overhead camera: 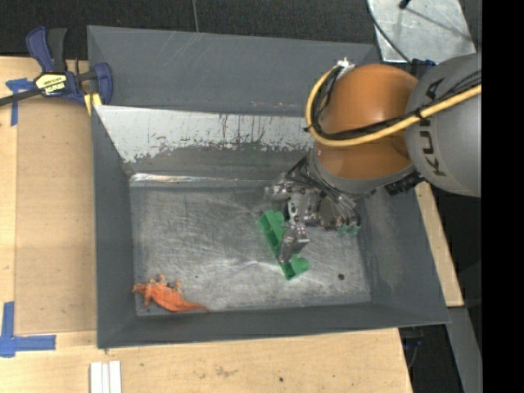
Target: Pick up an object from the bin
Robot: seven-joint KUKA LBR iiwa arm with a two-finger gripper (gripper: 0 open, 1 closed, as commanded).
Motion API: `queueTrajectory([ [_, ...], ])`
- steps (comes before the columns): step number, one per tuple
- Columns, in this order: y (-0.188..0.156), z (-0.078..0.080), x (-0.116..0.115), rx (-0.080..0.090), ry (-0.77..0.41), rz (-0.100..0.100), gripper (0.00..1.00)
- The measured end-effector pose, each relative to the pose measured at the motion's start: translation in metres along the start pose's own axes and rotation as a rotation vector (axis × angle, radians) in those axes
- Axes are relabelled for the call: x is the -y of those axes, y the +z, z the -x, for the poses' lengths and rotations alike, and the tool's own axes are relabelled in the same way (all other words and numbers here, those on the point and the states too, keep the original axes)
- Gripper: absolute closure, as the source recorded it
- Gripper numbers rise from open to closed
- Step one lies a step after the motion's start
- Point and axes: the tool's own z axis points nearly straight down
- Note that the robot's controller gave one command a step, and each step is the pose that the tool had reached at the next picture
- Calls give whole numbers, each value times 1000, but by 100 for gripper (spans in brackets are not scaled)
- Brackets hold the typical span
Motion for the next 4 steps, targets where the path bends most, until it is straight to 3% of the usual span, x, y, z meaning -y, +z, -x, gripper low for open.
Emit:
queueTrajectory([
  [1, 0, 0, 1, 1, 2, -1, 0],
  [2, 51, 24, 12, 9, 36, -1, 0],
  [3, 80, 16, 19, -3, 53, -2, 0],
  [4, 106, 30, 40, 4, 76, -1, 0],
])
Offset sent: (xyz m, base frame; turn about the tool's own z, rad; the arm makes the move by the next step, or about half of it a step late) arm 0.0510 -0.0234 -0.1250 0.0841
